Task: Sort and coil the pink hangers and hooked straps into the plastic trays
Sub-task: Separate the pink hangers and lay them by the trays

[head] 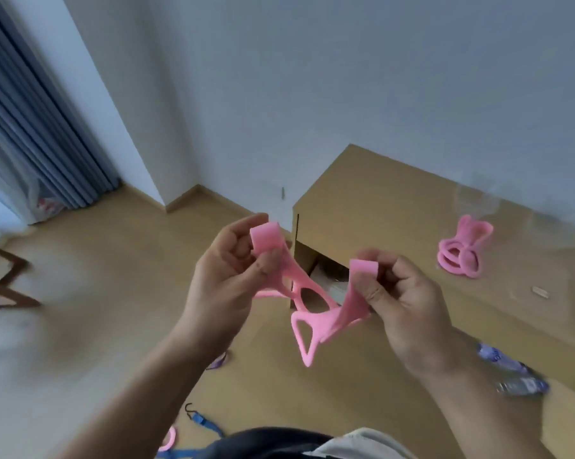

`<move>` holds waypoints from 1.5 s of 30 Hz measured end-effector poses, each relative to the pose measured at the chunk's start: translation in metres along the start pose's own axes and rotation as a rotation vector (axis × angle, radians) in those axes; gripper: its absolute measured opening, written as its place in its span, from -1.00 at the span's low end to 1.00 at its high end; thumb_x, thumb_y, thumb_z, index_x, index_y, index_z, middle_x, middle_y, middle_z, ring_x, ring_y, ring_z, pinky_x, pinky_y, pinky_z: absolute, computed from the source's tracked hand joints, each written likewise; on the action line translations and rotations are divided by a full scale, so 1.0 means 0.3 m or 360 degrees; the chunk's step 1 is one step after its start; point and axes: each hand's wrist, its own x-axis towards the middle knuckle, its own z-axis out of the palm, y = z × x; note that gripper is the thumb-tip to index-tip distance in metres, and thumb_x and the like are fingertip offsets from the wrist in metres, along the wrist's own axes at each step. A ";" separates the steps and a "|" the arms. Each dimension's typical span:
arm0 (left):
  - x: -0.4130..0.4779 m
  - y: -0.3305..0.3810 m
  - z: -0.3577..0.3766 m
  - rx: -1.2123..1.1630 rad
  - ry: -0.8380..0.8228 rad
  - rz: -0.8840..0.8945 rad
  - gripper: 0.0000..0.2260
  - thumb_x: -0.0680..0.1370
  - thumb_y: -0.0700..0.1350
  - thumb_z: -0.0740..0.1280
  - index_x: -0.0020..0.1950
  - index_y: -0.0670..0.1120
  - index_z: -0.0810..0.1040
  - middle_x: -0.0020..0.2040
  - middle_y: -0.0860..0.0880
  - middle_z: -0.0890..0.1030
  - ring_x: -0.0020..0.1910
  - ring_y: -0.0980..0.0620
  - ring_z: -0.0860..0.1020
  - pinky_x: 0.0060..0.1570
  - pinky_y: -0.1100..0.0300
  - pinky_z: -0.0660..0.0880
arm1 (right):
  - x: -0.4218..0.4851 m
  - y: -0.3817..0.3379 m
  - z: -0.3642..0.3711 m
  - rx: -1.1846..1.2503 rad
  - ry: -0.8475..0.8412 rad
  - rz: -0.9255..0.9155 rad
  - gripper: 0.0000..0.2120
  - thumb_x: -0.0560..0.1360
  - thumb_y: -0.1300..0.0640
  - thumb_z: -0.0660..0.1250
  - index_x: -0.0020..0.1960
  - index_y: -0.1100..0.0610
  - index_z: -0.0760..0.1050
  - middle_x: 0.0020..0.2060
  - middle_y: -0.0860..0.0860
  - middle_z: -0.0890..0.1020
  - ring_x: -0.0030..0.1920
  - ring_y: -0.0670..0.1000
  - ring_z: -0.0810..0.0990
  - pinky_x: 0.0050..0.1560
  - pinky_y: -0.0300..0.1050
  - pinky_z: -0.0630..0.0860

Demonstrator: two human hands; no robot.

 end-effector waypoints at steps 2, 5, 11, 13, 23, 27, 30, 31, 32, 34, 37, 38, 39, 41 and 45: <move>0.029 -0.023 0.098 -0.0026 -0.0061 -0.0026 -0.65 0.46 -0.16 0.46 0.24 -0.11 0.54 0.04 -0.14 0.70 0.01 -0.06 0.68 -0.09 0.17 0.60 | -0.013 -0.006 -0.095 0.0051 0.0115 0.0012 -0.69 0.30 -0.10 0.47 0.02 -0.07 0.63 -0.20 -0.01 0.70 -0.21 -0.04 0.66 -0.17 -0.19 0.59; 0.059 -0.060 0.263 -0.0094 -0.0111 -0.0080 -0.74 0.46 -0.21 0.45 0.15 -0.14 0.62 0.05 -0.16 0.70 0.03 -0.08 0.68 -0.07 0.20 0.60 | -0.034 -0.026 -0.248 0.0161 0.0197 -0.0009 -0.72 0.31 0.02 0.47 0.01 0.02 0.63 -0.22 -0.02 0.71 -0.23 -0.07 0.67 -0.22 -0.30 0.57; 0.093 -0.105 0.649 -0.0132 -0.0275 0.0015 -0.83 0.59 -0.17 0.32 0.06 0.06 0.65 0.06 -0.14 0.70 0.07 -0.12 0.66 -0.04 0.02 0.63 | -0.085 -0.019 -0.566 0.0292 0.0044 -0.0027 -0.84 0.38 0.04 0.48 -0.05 -0.01 0.64 -0.19 -0.04 0.67 -0.18 -0.07 0.65 -0.17 -0.25 0.57; 0.095 -0.121 0.775 -0.0156 -0.0424 -0.0014 -0.81 0.63 -0.18 0.27 0.17 0.03 0.59 0.06 -0.15 0.69 0.05 -0.11 0.67 -0.10 0.06 0.63 | -0.088 -0.001 -0.644 0.0164 0.0097 -0.0039 -0.88 0.42 0.04 0.44 -0.04 -0.07 0.61 -0.15 -0.01 0.66 -0.15 -0.01 0.65 -0.15 -0.15 0.60; 0.122 -0.231 1.122 0.0019 -0.0803 -0.0202 -0.70 0.59 -0.04 0.30 0.30 -0.10 0.49 0.13 -0.13 0.67 0.03 -0.12 0.66 -0.04 0.07 0.62 | -0.106 0.048 -0.965 -0.0203 0.0226 0.0052 -0.74 0.46 0.21 0.44 -0.09 -0.17 0.63 -0.20 -0.08 0.68 -0.17 0.05 0.65 -0.16 -0.10 0.61; 0.115 -0.302 1.189 0.0224 -0.0852 -0.0227 -0.78 0.62 -0.07 0.27 0.22 -0.08 0.55 0.04 -0.09 0.69 -0.01 -0.01 0.66 -0.07 0.16 0.59 | -0.112 0.036 -1.020 -0.0031 0.0336 0.0043 -0.76 0.44 0.21 0.48 -0.09 -0.14 0.67 -0.23 -0.12 0.68 -0.24 -0.11 0.66 -0.29 -0.24 0.60; 0.122 -0.338 1.234 0.0245 -0.0856 -0.0189 -0.76 0.64 -0.10 0.25 0.30 -0.05 0.49 0.06 -0.09 0.68 0.03 -0.04 0.66 -0.03 0.17 0.59 | -0.103 0.045 -1.039 -0.0125 0.0436 0.0019 -0.80 0.42 0.14 0.50 -0.07 -0.16 0.68 -0.24 -0.15 0.69 -0.30 -0.15 0.61 -0.28 -0.32 0.53; 0.129 -0.344 1.249 0.0232 -0.0831 -0.0193 -0.74 0.65 -0.10 0.24 0.34 -0.04 0.46 0.05 -0.09 0.68 0.03 -0.08 0.66 -0.02 0.12 0.61 | -0.100 0.048 -1.043 -0.0163 0.0464 0.0001 -0.82 0.40 0.08 0.51 -0.07 -0.19 0.67 -0.25 -0.15 0.70 -0.35 -0.16 0.58 -0.31 -0.35 0.50; 0.139 -0.350 1.264 0.0225 -0.0791 -0.0211 -0.72 0.65 -0.08 0.23 0.36 -0.01 0.45 0.05 -0.09 0.68 0.03 -0.10 0.66 -0.02 0.08 0.62 | -0.095 0.051 -1.044 -0.0194 0.0492 -0.0019 -0.84 0.38 0.00 0.51 -0.08 -0.23 0.67 -0.27 -0.16 0.69 -0.40 -0.17 0.52 -0.35 -0.36 0.47; 0.162 -0.362 1.291 0.0255 -0.0699 -0.0266 -0.72 0.63 -0.01 0.21 0.33 0.06 0.46 0.03 -0.06 0.69 0.01 -0.08 0.67 -0.05 0.06 0.63 | -0.080 0.063 -1.045 -0.0250 0.0561 -0.0071 -0.83 0.33 -0.14 0.47 -0.08 -0.25 0.67 -0.35 -0.17 0.66 -0.47 -0.18 0.44 -0.43 -0.37 0.41; 0.214 -0.383 1.311 0.0295 -0.0618 -0.0284 -0.78 0.68 -0.03 0.16 0.24 -0.01 0.52 -0.01 -0.05 0.69 -0.02 -0.06 0.67 -0.10 0.09 0.63 | -0.040 0.088 -1.062 -0.0291 0.0747 -0.0070 -0.77 0.30 -0.24 0.43 -0.08 -0.21 0.67 -0.30 -0.16 0.67 -0.44 -0.17 0.49 -0.42 -0.37 0.41; 0.237 -0.391 1.313 0.0307 -0.0600 -0.0278 -0.78 0.68 -0.03 0.15 0.20 -0.07 0.53 -0.02 -0.04 0.70 -0.03 -0.04 0.67 -0.14 0.15 0.60 | -0.021 0.096 -1.073 -0.0308 0.0810 -0.0036 -0.78 0.30 -0.24 0.43 -0.09 -0.23 0.66 -0.27 -0.16 0.67 -0.41 -0.16 0.52 -0.40 -0.36 0.43; 0.261 -0.399 1.313 0.0313 -0.0599 -0.0283 -0.77 0.68 -0.03 0.17 0.17 -0.11 0.53 -0.03 -0.03 0.71 -0.03 0.00 0.67 -0.17 0.21 0.58 | 0.000 0.100 -1.084 -0.0332 0.0852 -0.0002 -0.81 0.30 -0.23 0.43 -0.11 -0.25 0.66 -0.24 -0.17 0.68 -0.38 -0.16 0.54 -0.38 -0.36 0.44; 0.315 -0.414 1.312 0.0295 -0.0642 -0.0330 -0.77 0.66 -0.04 0.23 0.17 -0.18 0.52 -0.03 -0.05 0.72 -0.02 0.00 0.68 -0.17 0.18 0.60 | 0.047 0.103 -1.100 -0.0420 0.0895 0.0039 -0.85 0.31 -0.20 0.42 -0.12 -0.28 0.63 -0.22 -0.21 0.66 -0.37 -0.17 0.54 -0.37 -0.38 0.44; 0.438 -0.433 1.323 -0.0055 -0.0666 -0.0596 -0.73 0.59 -0.14 0.35 0.29 -0.08 0.48 0.04 -0.18 0.69 -0.02 -0.14 0.67 -0.24 -0.06 0.63 | 0.156 0.107 -1.104 -0.0610 0.0829 0.0008 -0.88 0.37 -0.10 0.48 -0.10 -0.25 0.63 -0.21 -0.22 0.63 -0.38 -0.14 0.50 -0.40 -0.27 0.49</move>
